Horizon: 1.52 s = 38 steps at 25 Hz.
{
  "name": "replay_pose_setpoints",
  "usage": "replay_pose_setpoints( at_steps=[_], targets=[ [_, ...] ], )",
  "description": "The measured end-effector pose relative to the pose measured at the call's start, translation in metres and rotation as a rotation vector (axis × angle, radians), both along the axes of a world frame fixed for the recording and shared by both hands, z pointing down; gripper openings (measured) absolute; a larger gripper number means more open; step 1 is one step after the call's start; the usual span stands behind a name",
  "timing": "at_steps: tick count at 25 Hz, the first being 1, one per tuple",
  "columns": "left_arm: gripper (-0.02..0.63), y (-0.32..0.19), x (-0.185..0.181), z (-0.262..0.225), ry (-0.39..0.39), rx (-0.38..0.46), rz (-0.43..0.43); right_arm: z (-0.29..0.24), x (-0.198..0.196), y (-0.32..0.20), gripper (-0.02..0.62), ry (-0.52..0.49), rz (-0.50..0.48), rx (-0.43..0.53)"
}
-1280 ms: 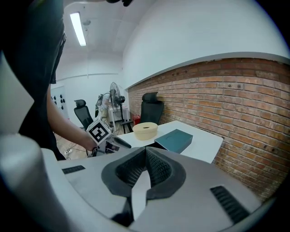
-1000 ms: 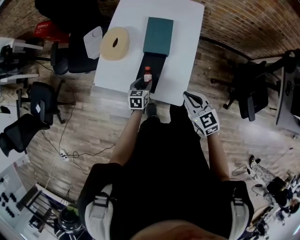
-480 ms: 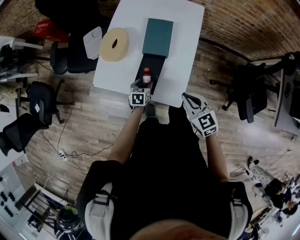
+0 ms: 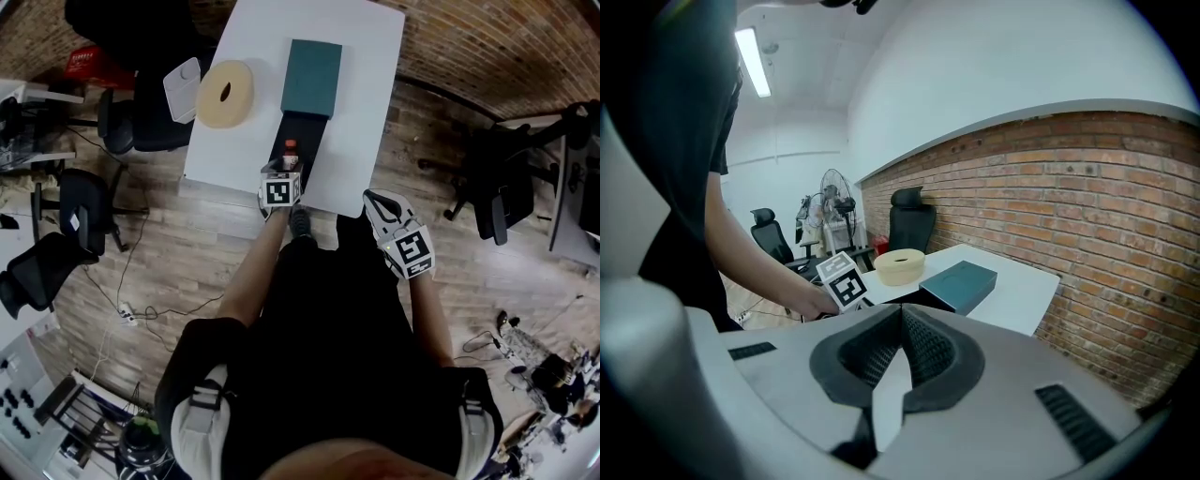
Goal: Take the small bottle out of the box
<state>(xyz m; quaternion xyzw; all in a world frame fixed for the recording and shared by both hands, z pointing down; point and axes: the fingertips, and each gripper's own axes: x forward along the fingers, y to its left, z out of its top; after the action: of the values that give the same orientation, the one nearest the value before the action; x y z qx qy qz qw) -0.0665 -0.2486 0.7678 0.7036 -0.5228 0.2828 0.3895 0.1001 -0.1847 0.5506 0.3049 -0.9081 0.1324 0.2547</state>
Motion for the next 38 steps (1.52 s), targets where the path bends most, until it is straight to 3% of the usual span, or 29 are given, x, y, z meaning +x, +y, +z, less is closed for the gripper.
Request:
replay_pose_setpoints(
  at_steps=[8,19,38],
  targets=[
    [0.233,-0.003,-0.006,0.008,-0.047,-0.059,-0.031,0.0,0.002,-0.005,-0.003,-0.006,0.018,-0.001],
    [0.224,0.001,0.007,0.023,-0.105,-0.164,0.074,0.0,0.002,-0.01,-0.002,-0.018,0.032,-0.004],
    [0.199,0.0,-0.002,0.005,0.045,-0.079,0.035,-0.01,-0.005,-0.007,-0.003,-0.016,0.029,0.024]
  ],
)
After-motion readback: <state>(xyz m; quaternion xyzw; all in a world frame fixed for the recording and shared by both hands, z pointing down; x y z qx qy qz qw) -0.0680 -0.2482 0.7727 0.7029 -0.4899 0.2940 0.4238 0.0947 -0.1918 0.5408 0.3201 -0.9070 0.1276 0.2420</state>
